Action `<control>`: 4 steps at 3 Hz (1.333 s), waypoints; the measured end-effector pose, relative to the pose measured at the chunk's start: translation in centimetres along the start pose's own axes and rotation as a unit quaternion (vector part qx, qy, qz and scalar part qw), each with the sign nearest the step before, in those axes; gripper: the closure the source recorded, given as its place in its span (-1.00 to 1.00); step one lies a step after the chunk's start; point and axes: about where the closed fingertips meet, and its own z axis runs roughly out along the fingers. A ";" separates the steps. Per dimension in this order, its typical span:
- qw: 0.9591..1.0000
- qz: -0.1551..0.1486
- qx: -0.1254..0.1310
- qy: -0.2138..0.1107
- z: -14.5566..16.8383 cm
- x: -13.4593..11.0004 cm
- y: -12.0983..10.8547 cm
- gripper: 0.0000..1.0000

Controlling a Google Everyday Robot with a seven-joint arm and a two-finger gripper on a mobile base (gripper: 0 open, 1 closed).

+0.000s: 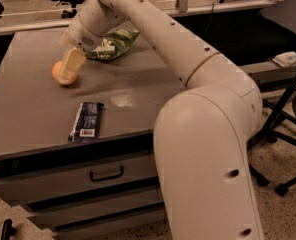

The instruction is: Pick orange

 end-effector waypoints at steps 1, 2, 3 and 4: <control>1.000 -0.002 -0.006 0.000 0.4 0.2 0.1 -0.15; 1.000 -0.010 -0.011 -0.011 -0.2 0.0 0.0 0.32; 0.999 -0.017 -0.004 -0.040 -2.5 -1.1 -0.2 0.92; 0.998 -0.019 0.006 -0.065 -4.5 -1.8 -0.5 1.00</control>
Offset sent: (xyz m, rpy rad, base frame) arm 0.0028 -0.0120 0.0169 0.0430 -0.0052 0.0571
